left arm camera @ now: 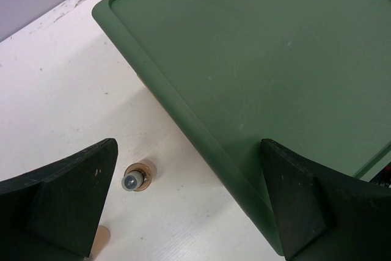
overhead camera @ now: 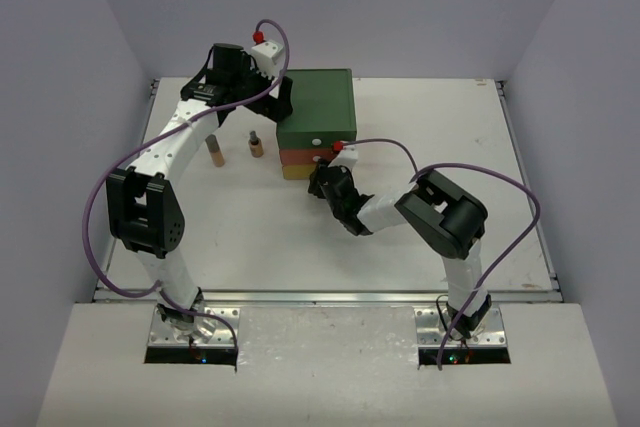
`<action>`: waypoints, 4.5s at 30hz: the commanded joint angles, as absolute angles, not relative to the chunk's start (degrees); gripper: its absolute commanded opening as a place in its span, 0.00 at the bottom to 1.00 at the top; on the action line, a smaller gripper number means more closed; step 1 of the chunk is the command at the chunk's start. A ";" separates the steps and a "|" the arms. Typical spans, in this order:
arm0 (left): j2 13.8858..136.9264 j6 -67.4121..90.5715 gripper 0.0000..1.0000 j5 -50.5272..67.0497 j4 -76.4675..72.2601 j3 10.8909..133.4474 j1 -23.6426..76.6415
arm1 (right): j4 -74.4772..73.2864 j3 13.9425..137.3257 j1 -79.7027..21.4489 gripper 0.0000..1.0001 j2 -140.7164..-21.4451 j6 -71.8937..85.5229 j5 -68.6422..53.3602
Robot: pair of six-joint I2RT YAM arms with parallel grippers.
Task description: Organize the makeup
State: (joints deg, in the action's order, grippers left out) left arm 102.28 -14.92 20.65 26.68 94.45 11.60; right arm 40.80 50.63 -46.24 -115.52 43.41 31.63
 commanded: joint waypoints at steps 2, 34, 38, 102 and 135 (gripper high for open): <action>102.69 -15.56 1.00 20.68 27.42 94.48 12.22 | 47.29 53.41 -46.05 0.43 -116.63 42.20 32.75; 102.93 -15.74 1.00 20.30 27.94 95.12 12.22 | 47.93 46.28 -46.74 0.00 -112.56 35.67 27.33; 103.35 -15.82 1.00 19.96 27.77 95.60 12.22 | 50.07 41.43 -48.76 0.00 -108.82 29.18 25.28; 105.71 -26.87 1.00 10.01 49.43 98.40 -2.02 | 4.29 32.69 -52.12 0.92 -61.30 1.93 0.68; 107.08 -27.41 0.00 9.64 54.09 98.16 -3.16 | 4.01 38.08 -52.11 0.92 -62.47 -8.14 2.35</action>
